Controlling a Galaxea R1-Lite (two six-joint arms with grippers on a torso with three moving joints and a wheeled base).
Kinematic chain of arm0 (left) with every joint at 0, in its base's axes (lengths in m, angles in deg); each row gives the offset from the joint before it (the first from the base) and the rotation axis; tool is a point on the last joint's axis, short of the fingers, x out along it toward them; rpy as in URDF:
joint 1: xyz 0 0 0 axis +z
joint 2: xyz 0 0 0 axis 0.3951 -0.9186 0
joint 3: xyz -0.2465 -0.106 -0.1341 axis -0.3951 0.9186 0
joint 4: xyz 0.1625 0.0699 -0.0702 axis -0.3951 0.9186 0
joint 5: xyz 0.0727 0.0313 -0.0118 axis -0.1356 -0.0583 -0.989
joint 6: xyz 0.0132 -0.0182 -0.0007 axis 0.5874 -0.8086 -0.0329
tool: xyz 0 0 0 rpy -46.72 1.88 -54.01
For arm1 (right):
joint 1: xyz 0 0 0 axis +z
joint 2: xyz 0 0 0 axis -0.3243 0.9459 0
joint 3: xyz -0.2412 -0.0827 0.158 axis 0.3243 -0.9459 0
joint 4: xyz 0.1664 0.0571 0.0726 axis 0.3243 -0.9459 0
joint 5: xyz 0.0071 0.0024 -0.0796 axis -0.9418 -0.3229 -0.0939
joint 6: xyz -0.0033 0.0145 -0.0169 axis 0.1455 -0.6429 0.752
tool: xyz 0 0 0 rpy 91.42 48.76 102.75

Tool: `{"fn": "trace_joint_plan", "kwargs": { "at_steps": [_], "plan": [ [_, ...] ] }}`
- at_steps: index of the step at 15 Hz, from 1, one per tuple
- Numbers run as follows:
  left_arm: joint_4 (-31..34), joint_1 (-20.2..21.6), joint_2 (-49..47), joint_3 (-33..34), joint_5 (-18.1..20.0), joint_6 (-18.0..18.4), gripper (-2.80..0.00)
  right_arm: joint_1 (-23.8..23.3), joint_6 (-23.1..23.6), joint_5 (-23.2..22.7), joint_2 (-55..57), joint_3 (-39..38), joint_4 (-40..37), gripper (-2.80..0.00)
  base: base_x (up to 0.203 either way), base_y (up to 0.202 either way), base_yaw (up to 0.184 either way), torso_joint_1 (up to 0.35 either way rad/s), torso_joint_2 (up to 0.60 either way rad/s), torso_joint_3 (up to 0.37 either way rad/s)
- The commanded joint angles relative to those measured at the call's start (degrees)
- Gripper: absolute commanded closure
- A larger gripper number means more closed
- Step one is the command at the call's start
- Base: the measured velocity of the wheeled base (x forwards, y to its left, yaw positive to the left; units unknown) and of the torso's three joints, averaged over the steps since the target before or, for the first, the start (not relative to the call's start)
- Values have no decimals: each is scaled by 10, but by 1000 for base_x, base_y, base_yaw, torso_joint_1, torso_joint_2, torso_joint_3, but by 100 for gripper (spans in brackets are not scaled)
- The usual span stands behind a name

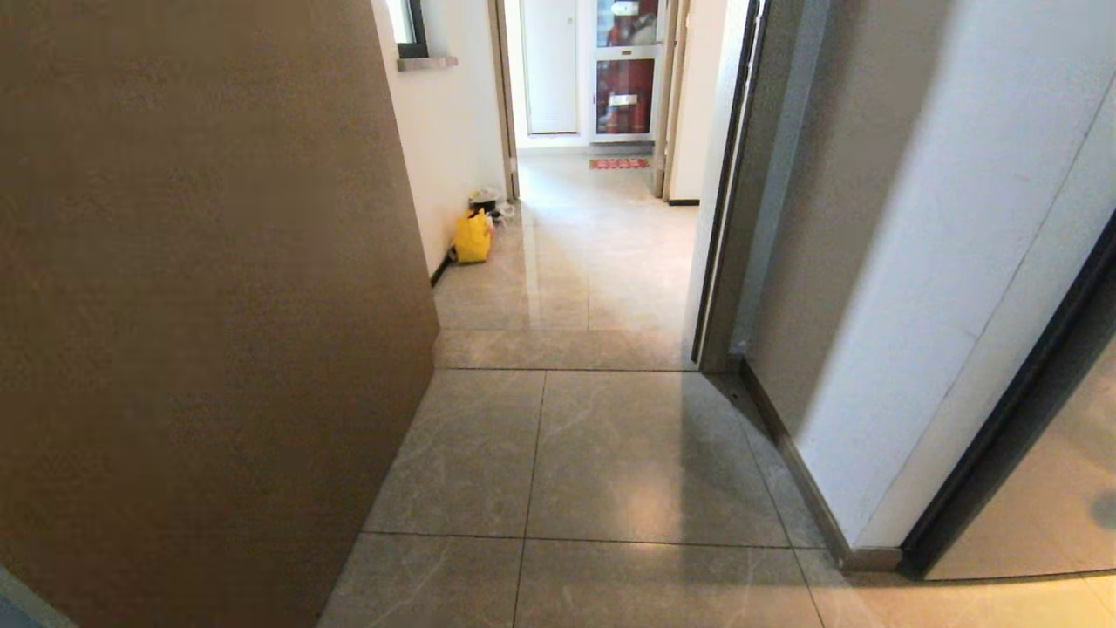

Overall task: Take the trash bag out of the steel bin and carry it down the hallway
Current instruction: Put the trash bag at the door

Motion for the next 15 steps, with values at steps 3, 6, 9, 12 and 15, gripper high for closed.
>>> {"fn": "trace_joint_plan", "kwargs": {
  "at_steps": [3,6,9,12,15],
  "plan": [
    [0,0,0,0,0,0,0,0,0,0,1,0,0,0,193,0,1,4,1,-2],
    [0,0,0,0,0,0,0,0,0,0,1,0,0,0,191,0,0,6,2,3],
    [0,0,0,0,0,0,0,0,0,0,1,0,0,0,192,0,0,0,1,1],
    [0,0,0,0,0,0,0,0,0,0,1,0,0,0,192,0,1,2,0,5],
    [0,0,0,0,0,0,0,0,0,0,1,0,0,0,191,0,0,5,2,4]
  ]
}}
